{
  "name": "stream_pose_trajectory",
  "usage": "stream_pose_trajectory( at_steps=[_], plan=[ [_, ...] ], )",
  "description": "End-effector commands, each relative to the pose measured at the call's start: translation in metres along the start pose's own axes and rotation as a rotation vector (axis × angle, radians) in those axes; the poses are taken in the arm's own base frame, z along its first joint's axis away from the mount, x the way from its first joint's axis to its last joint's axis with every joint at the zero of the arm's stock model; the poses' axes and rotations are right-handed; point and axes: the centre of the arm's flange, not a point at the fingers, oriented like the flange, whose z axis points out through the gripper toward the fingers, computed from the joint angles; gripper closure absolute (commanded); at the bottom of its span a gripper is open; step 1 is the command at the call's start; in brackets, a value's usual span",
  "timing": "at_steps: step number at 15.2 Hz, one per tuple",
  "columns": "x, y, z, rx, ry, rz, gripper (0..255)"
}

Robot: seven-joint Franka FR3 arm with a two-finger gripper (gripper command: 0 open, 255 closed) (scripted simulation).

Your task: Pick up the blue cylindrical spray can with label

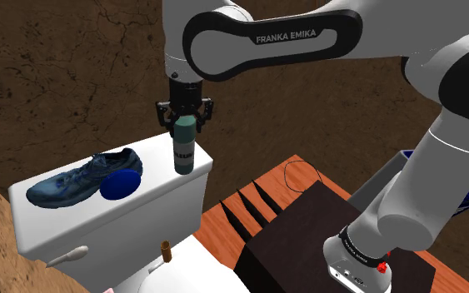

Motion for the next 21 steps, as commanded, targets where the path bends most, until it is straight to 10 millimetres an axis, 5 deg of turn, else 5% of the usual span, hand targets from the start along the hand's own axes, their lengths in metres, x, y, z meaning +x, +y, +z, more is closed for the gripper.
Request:
stream_pose_trajectory(
  at_steps=[1, 9, 21],
  plan=[
    [0.0, 0.0, 0.001, 0.0, 0.0, 0.0, 255],
    [0.0, 0.0, 0.001, 0.0, 0.0, 0.0, 255],
    [0.0, 0.0, -0.062, 0.0, 0.0, 0.0, 255]
  ],
)
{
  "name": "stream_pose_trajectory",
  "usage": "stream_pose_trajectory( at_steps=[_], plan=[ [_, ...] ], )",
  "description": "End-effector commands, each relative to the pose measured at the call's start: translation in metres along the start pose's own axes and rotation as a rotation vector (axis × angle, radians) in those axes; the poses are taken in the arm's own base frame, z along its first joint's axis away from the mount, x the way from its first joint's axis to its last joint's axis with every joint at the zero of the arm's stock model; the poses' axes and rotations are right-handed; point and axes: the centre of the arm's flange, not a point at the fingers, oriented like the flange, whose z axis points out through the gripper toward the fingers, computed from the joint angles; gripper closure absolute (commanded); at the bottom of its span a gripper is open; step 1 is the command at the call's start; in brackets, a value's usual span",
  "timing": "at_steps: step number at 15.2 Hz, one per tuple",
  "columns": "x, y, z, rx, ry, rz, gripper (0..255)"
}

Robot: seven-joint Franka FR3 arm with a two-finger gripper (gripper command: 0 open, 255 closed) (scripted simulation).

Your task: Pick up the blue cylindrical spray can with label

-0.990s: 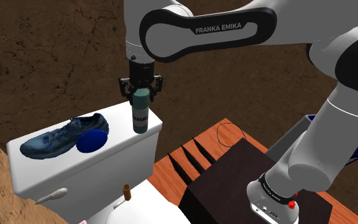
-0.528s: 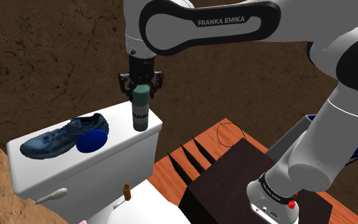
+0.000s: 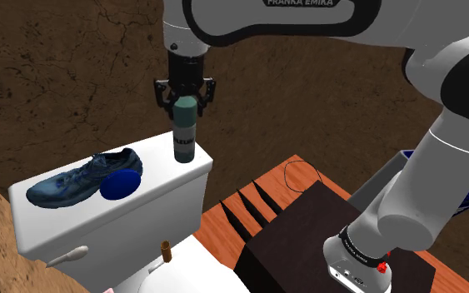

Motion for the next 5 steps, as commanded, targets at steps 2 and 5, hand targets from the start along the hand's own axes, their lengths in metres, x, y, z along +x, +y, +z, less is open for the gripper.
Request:
stream_pose_trajectory(
  at_steps=[2, 5],
  plan=[
    [0.0, 0.0, -0.017, 0.0, 0.0, 0.0, 255],
    [0.0, 0.0, -0.023, 0.0, 0.0, 0.0, 255]
  ],
)
